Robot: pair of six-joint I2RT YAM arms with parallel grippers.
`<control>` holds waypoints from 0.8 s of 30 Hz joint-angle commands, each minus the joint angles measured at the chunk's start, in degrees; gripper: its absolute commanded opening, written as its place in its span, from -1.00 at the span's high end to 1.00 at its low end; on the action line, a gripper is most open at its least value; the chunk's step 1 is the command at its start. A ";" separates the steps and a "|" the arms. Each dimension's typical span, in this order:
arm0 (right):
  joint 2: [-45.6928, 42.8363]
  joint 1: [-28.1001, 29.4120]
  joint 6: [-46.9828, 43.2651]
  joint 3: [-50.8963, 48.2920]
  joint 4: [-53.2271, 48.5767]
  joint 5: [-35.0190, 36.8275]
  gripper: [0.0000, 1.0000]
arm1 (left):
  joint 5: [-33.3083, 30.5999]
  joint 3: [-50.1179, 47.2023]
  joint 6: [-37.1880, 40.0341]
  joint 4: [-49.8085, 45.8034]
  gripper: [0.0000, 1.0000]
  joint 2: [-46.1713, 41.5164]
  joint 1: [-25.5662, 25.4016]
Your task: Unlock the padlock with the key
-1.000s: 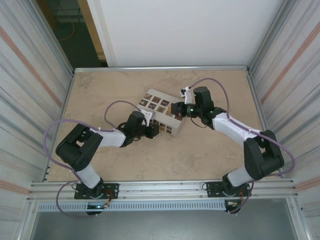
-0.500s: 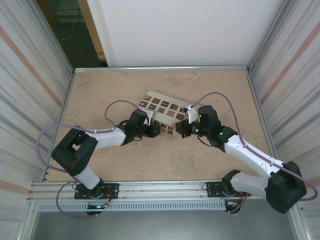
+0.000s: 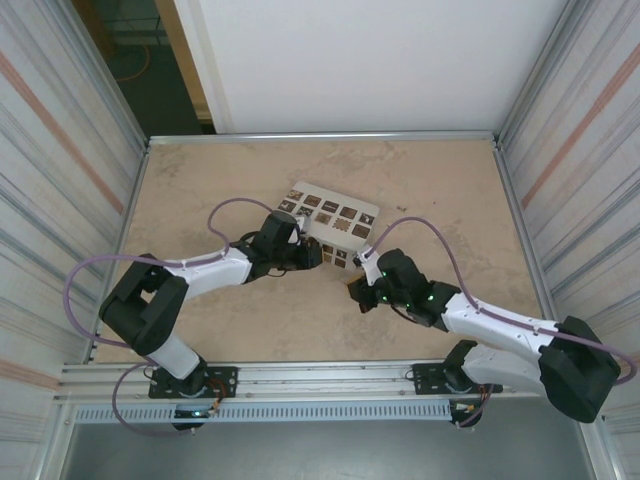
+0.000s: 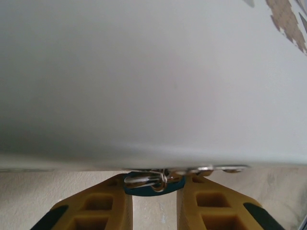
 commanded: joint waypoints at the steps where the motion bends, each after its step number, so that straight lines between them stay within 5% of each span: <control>1: 1.54 1.62 -1.55 -0.94 5.23 6.02 1.00 | 2.08 3.00 -3.09 -0.61 0.69 -2.62 -0.43; 24: 6.79 4.45 -5.71 -1.94 17.91 13.86 1.00 | 8.92 7.42 -11.39 -6.00 0.71 -4.02 -0.35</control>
